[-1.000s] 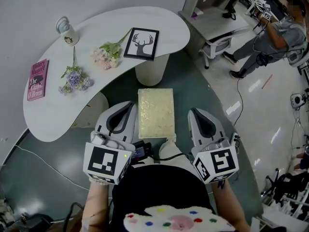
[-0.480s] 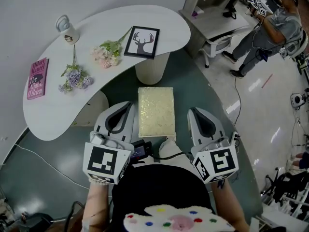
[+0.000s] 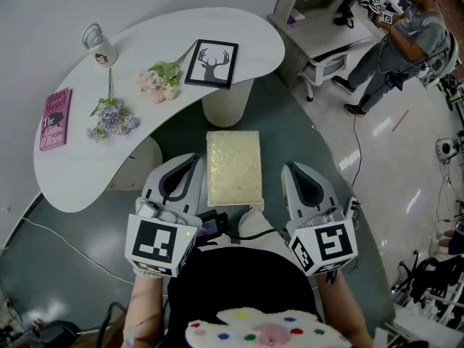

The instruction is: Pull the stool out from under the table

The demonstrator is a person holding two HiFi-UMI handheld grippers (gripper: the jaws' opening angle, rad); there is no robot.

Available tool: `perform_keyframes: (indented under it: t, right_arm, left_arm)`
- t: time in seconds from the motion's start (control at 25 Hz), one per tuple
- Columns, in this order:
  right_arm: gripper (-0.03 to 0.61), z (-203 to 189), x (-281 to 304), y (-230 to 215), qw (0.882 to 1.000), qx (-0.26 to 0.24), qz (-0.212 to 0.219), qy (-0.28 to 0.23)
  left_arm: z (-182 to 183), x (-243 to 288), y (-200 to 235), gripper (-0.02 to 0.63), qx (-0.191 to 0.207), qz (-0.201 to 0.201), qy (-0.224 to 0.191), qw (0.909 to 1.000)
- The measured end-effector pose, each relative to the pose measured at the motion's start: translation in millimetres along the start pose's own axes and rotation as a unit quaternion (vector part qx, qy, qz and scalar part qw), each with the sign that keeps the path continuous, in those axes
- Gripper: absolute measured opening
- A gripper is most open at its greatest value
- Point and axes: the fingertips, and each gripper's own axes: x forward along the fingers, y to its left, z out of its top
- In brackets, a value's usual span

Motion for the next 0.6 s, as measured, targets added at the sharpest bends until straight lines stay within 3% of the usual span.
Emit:
perform_keyframes:
  t: [0.6]
  right_arm:
    - [0.035,-2.9,0.0,-0.1,1.0,0.001,-0.001,0.002]
  left_arm:
    - [1.9,3.6,-6.2,0.017,-0.008,-0.01,0.0,0.9999]
